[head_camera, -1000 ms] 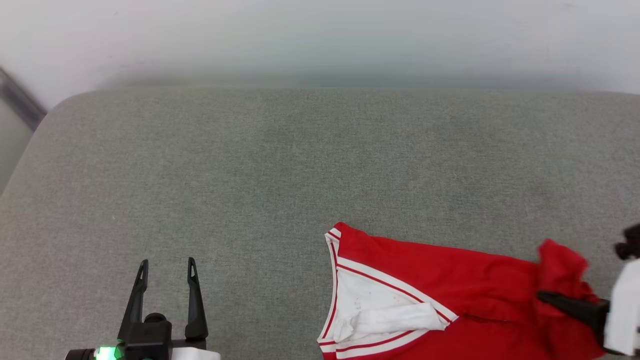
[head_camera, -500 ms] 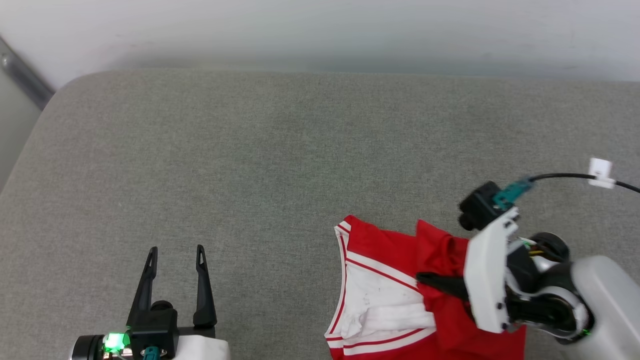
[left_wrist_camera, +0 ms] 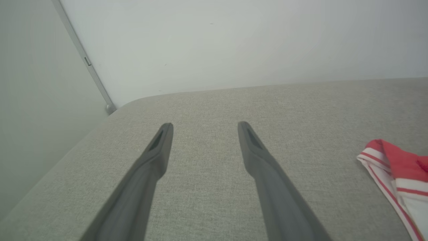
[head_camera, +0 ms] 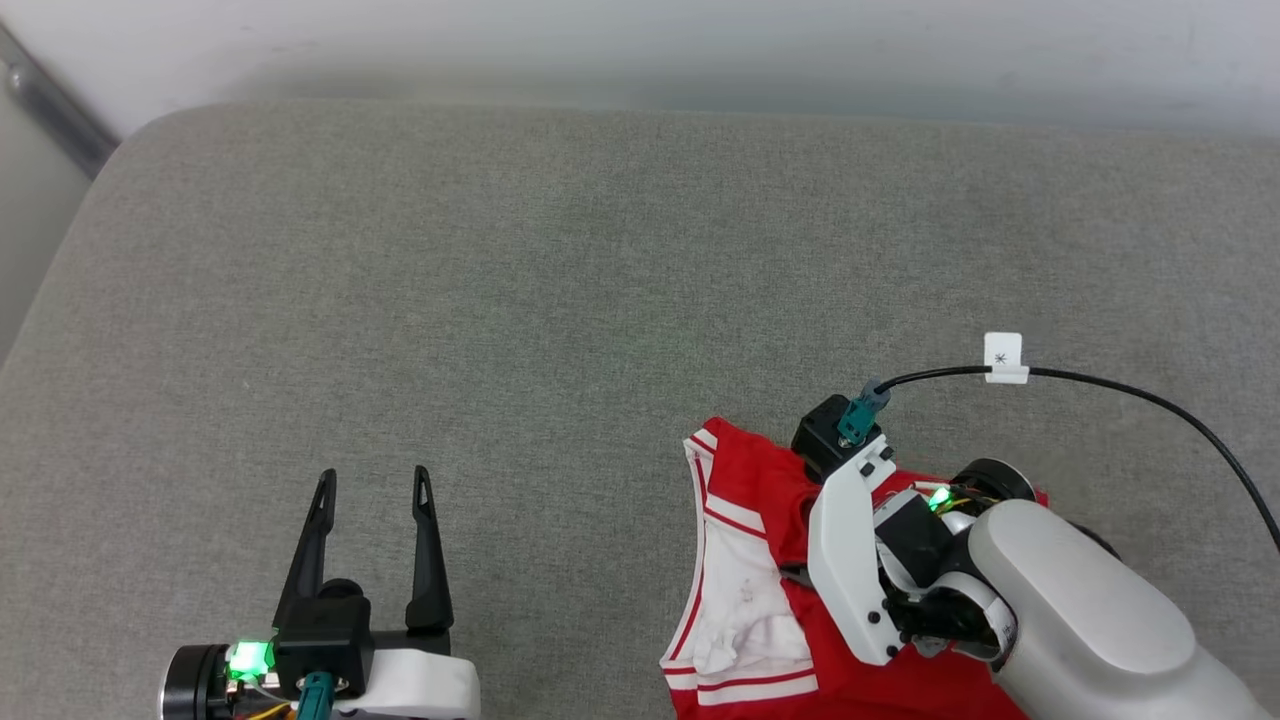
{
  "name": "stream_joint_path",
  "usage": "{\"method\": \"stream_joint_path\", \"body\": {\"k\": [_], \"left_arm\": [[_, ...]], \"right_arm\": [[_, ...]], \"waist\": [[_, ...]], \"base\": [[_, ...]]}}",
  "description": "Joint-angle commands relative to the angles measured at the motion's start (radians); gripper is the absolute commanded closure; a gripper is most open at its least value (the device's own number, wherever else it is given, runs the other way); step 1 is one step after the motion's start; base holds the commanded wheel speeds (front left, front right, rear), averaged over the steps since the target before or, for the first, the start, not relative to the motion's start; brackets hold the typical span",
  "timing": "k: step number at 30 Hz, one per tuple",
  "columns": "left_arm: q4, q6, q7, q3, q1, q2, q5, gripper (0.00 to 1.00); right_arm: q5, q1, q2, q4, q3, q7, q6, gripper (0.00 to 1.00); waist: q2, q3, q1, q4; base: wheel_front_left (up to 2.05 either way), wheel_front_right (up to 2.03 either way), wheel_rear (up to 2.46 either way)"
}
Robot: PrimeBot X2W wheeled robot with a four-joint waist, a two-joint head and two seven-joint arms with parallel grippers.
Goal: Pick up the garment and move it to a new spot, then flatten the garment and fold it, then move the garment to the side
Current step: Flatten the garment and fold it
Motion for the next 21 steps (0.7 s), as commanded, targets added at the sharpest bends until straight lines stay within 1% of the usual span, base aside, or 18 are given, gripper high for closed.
{"method": "stream_joint_path", "body": {"k": [1,5,6,7,8,10,13,16,19,21], "left_arm": [[0.000,-0.002,-0.002,-0.002,-0.014,-0.003,0.003,0.00],[0.001,-0.002,-0.002,0.000,-0.011,-0.007,0.004,0.00],[0.002,-0.004,-0.002,0.000,-0.009,-0.008,0.003,0.00],[0.003,-0.007,-0.002,0.001,-0.006,-0.009,0.001,0.00],[0.004,-0.011,-0.002,0.000,-0.002,-0.008,0.002,0.00],[0.007,-0.013,-0.002,0.000,0.008,-0.009,0.005,0.00],[0.008,-0.011,-0.002,0.003,0.022,-0.010,0.008,0.00],[0.004,-0.013,-0.002,0.007,0.037,-0.006,0.008,0.00],[0.000,-0.014,-0.002,0.009,0.050,-0.005,0.010,0.00],[-0.001,-0.013,-0.002,0.009,0.059,-0.006,0.009,0.00]], "right_arm": [[-0.011,-0.012,0.011,0.031,0.015,-0.017,0.000,1.00],[0.005,-0.020,0.021,0.087,0.045,-0.059,-0.001,1.00],[0.005,-0.026,0.019,0.092,0.052,-0.073,-0.001,0.72],[0.009,-0.034,0.015,0.091,0.061,-0.087,-0.001,0.19],[0.019,-0.039,0.013,0.084,0.066,-0.101,-0.001,0.00],[0.036,-0.055,0.004,0.058,0.063,-0.155,-0.001,0.00],[0.049,-0.062,-0.028,0.013,0.063,-0.241,0.000,0.00],[0.029,-0.078,-0.072,-0.034,0.037,-0.355,0.000,0.00],[-0.009,-0.076,-0.104,-0.054,-0.026,-0.489,0.000,0.00],[-0.064,-0.064,-0.123,-0.043,-0.091,-0.585,-0.001,0.00]], "waist": [[0.0000,0.003,0.0000,0.001],[0.0000,0.005,0.0000,-0.002],[0.0000,0.003,0.0000,-0.003],[0.0000,-0.001,0.0000,-0.005],[0.0000,-0.005,0.0000,-0.008],[0.0000,-0.018,0.0000,-0.013],[0.0000,-0.042,0.0000,-0.021],[0.0000,-0.063,0.0000,-0.031],[0.0000,-0.080,0.0000,-0.040],[0.0000,-0.089,0.0000,-0.046]], "base": [[0.00,0.00,0.00],[0.00,0.00,0.00],[0.00,0.00,0.00],[0.00,0.00,0.00],[0.00,0.00,0.00],[0.00,0.00,0.00],[0.00,0.00,0.00],[0.00,0.00,0.00],[0.00,0.00,0.00],[0.00,0.00,0.00]]}}
